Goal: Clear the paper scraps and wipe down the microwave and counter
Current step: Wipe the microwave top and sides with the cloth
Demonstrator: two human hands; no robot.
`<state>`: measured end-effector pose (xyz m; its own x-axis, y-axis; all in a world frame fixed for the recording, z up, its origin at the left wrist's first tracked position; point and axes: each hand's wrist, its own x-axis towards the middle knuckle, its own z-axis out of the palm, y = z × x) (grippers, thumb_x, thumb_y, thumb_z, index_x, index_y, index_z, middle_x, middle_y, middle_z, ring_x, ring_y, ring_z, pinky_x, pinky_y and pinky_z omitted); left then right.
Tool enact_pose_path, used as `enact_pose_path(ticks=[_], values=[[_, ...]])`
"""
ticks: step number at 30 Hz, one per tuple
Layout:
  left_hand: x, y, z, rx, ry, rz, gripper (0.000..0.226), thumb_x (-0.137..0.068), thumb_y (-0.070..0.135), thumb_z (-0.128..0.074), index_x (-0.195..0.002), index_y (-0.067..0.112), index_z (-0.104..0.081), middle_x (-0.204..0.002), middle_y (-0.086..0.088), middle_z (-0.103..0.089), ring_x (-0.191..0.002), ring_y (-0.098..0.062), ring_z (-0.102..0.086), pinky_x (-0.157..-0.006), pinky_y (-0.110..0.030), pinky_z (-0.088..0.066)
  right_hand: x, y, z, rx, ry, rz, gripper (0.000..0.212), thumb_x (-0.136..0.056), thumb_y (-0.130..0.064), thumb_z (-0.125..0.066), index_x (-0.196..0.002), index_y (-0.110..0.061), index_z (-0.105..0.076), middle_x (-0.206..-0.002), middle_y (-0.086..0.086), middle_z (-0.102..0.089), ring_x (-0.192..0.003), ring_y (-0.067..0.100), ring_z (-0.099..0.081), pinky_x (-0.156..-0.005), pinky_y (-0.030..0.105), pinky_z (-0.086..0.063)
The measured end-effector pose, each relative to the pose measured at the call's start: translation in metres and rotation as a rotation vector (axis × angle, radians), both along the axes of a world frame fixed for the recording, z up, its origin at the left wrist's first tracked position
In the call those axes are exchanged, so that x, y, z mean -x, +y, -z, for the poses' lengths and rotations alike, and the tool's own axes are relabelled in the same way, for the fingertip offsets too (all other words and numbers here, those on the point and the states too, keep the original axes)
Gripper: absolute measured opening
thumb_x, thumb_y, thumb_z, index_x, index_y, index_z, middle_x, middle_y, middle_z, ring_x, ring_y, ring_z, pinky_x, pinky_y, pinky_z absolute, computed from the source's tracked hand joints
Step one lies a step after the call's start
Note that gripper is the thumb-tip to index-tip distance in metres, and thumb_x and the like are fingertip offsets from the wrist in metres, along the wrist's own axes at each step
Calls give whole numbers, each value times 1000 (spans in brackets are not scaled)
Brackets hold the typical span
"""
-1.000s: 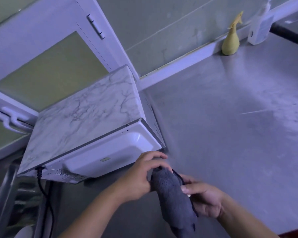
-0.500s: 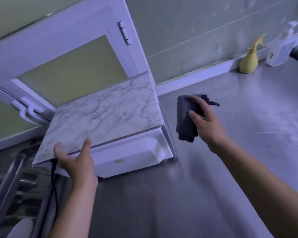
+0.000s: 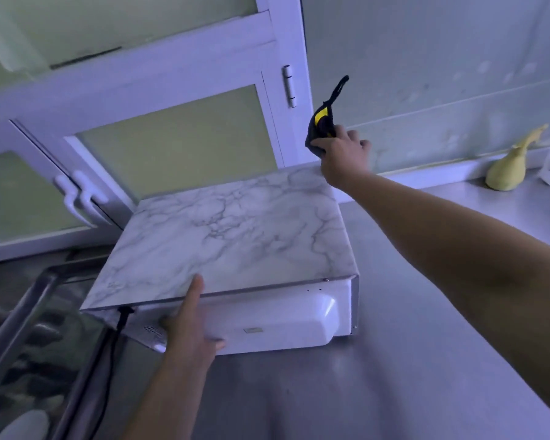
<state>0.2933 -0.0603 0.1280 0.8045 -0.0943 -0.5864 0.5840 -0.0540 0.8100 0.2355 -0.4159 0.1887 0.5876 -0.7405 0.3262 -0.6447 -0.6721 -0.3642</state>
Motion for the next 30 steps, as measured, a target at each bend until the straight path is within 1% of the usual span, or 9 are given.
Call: enact_pose_path(ticks=[2, 5, 9, 14, 18, 21, 25, 27, 30], values=[[-3, -2, 2, -5, 20, -37, 94, -75, 57, -78, -151, 25, -32, -146, 0, -42, -131, -34, -44, -92, -65, -45, -16, -8, 2, 39, 108, -3, 40, -94, -15, -45, -120, -38, -65, -131, 2, -46, -122, 33, -37, -100, 51, -28], [-6, -3, 2, 36, 40, -198, 115, -63, 52, -89, -153, 29, -21, -147, 7, -36, -135, -31, -37, -95, -76, -35, -36, -16, 4, -7, 251, -33, 27, -96, -40, -46, -112, -35, -68, -133, 2, -47, -125, 32, -35, -103, 55, -28], [-10, -2, 4, 84, 40, -235, 118, -60, 52, -90, -153, 31, -20, -149, 9, -31, -136, -29, -34, -94, -80, -32, -61, -18, 7, -33, 441, -110, 63, -83, -68, -44, -122, -23, -64, -132, 4, -44, -131, 32, -30, -108, 63, -23], [-15, -3, 6, 136, 14, -243, 112, -58, 48, -89, -148, 29, -25, -131, 9, -37, -114, -24, -37, -92, -78, -34, -66, -11, 16, -25, 393, -129, 78, -74, -75, -30, -121, -24, -64, -129, 4, -41, -130, 29, -27, -101, 59, -24], [-18, 3, 11, 123, 5, -282, 108, -65, 47, -88, -150, 29, -23, -130, 10, -38, -114, -24, -37, -94, -78, -33, -66, 1, 23, -17, 396, -143, 80, -78, -75, -24, -135, -28, -55, -136, 3, -36, -134, 28, -24, -106, 59, -19], [-22, -1, 8, 103, -15, -223, 109, -63, 49, -88, -150, 30, -25, -132, 8, -39, -118, -26, -37, -94, -80, -31, -69, 1, 12, -10, 338, -120, 74, -81, -69, -29, -133, -23, -56, -135, 5, -37, -135, 29, -22, -107, 60, -20], [-27, 3, 13, 24, -28, -122, 107, -63, 54, -88, -150, 31, -30, -147, 7, -36, -135, -31, -35, -92, -76, -39, -58, 1, 20, -21, 358, -86, 71, -82, -65, -31, -129, -19, -58, -136, 8, -37, -136, 30, -22, -106, 61, -21], [-29, 9, 14, 22, -28, -61, 105, -61, 56, -89, -149, 33, -36, -149, 8, -37, -137, -32, -35, -90, -77, -40, -48, 3, 28, -24, 344, -51, 72, -83, -65, -30, -133, -19, -56, -141, 7, -35, -139, 30, -19, -106, 61, -20], [-35, 21, 14, -19, -26, 15, 106, -61, 58, -88, -149, 32, -35, -149, 7, -35, -135, -37, -36, -82, -70, -49, -26, 12, 35, -25, 350, -27, 74, -83, -67, -30, -135, -20, -54, -145, 6, -33, -139, 31, -18, -107, 62, -20]])
